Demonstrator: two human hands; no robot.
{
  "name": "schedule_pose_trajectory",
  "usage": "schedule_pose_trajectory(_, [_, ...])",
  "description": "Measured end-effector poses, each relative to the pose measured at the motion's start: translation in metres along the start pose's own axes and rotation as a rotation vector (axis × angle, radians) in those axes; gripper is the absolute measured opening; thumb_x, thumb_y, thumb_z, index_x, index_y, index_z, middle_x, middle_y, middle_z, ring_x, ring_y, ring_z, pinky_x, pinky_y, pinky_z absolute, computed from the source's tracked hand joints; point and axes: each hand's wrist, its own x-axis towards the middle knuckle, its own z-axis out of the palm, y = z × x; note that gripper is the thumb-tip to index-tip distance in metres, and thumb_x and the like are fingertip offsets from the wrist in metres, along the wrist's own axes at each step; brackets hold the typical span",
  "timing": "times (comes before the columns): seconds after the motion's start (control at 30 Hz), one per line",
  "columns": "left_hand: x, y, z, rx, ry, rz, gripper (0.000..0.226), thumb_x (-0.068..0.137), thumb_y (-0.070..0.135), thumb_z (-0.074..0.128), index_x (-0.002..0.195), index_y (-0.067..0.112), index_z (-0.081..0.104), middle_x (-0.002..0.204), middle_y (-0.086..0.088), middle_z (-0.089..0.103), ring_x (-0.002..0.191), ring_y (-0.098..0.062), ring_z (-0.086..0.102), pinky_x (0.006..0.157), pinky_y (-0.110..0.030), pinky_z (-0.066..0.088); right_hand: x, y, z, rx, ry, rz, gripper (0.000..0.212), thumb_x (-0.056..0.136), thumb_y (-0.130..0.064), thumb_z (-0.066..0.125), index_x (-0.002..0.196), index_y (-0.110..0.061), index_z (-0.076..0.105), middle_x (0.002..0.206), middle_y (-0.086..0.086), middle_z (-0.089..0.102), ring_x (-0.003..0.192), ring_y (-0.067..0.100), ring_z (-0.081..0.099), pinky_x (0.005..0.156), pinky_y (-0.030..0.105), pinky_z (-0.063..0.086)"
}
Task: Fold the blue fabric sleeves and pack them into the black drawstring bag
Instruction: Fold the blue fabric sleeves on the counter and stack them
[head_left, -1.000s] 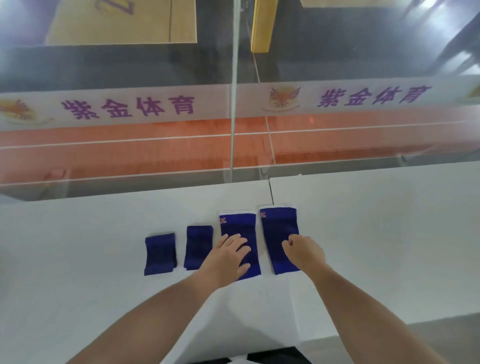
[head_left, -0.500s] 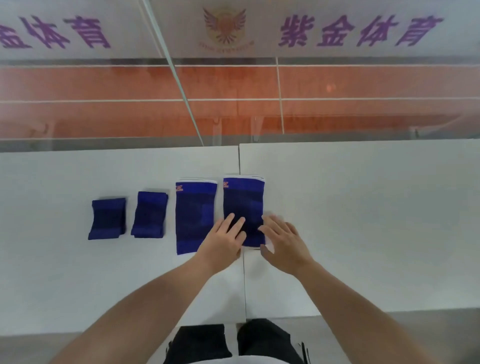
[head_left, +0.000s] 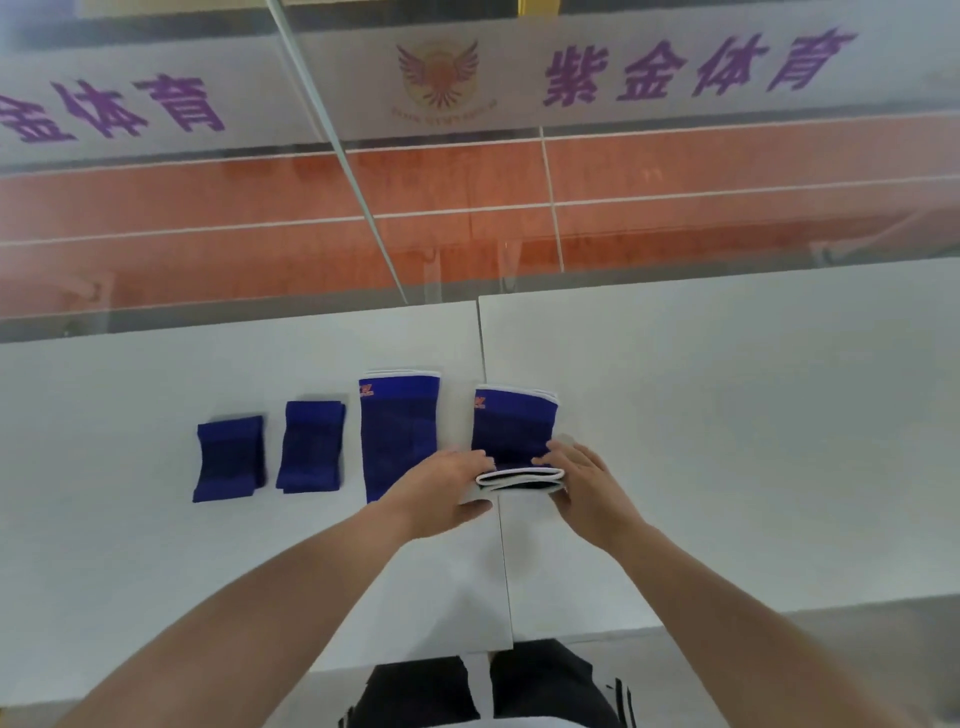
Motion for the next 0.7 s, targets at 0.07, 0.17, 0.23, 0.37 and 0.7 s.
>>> schedule_pose_trajectory(0.07, [0.005, -0.002, 0.002, -0.120, 0.027, -0.100, 0.013, 0.099, 0.036, 0.056, 0.110, 0.028, 0.058, 0.098, 0.007, 0.068, 0.083, -0.015, 0.063, 0.079, -0.042, 0.056, 0.002, -0.007, -0.009, 0.084, 0.001, 0.057, 0.021, 0.092, -0.013, 0.064, 0.112, -0.021, 0.065, 0.112, -0.003, 0.068, 0.106, 0.025, 0.062, 0.100, 0.039, 0.047])
schedule_pose_trajectory(0.17, [0.018, 0.006, 0.001, -0.296, 0.131, -0.327, 0.018, 0.102, 0.038, 0.048, 0.109, 0.026, 0.059, 0.091, 0.004, 0.072, 0.079, -0.019, 0.067, 0.075, -0.042, 0.057, 0.016, -0.019, -0.022, 0.232, 0.001, 0.275, 0.024, 0.098, -0.022, 0.056, 0.120, -0.024, 0.063, 0.107, -0.002, 0.070, 0.095, 0.021, 0.064, 0.083, 0.034, 0.050])
schedule_pose_trajectory(0.23, [0.028, 0.009, 0.001, -0.387, 0.216, -0.430, 0.018, 0.102, 0.036, 0.048, 0.106, 0.023, 0.059, 0.091, 0.003, 0.071, 0.081, -0.020, 0.066, 0.075, -0.037, 0.055, 0.028, -0.021, -0.024, 0.361, 0.016, 0.446, 0.023, 0.098, -0.029, 0.056, 0.119, -0.026, 0.064, 0.101, -0.004, 0.073, 0.091, 0.019, 0.066, 0.078, 0.031, 0.050])
schedule_pose_trajectory(0.37, [0.048, 0.003, 0.005, -0.348, 0.363, -0.516, 0.014, 0.100, 0.029, 0.053, 0.099, 0.016, 0.058, 0.096, -0.001, 0.063, 0.085, -0.020, 0.058, 0.072, -0.031, 0.047, 0.052, -0.015, -0.014, 0.259, 0.044, 0.580, 0.021, 0.096, -0.037, 0.055, 0.092, -0.017, 0.058, 0.086, 0.001, 0.066, 0.082, 0.027, 0.060, 0.070, 0.034, 0.045])
schedule_pose_trajectory(0.7, [0.052, -0.024, 0.035, 0.493, 0.160, 0.014, 0.053, 0.104, 0.036, 0.039, 0.154, 0.021, 0.030, 0.168, -0.005, 0.009, 0.154, -0.026, 0.003, 0.120, -0.058, 0.015, 0.042, -0.014, 0.005, -0.301, 0.235, 0.142, 0.023, 0.092, -0.022, 0.060, 0.113, -0.012, 0.057, 0.135, 0.007, 0.053, 0.127, 0.031, 0.049, 0.101, 0.043, 0.042])
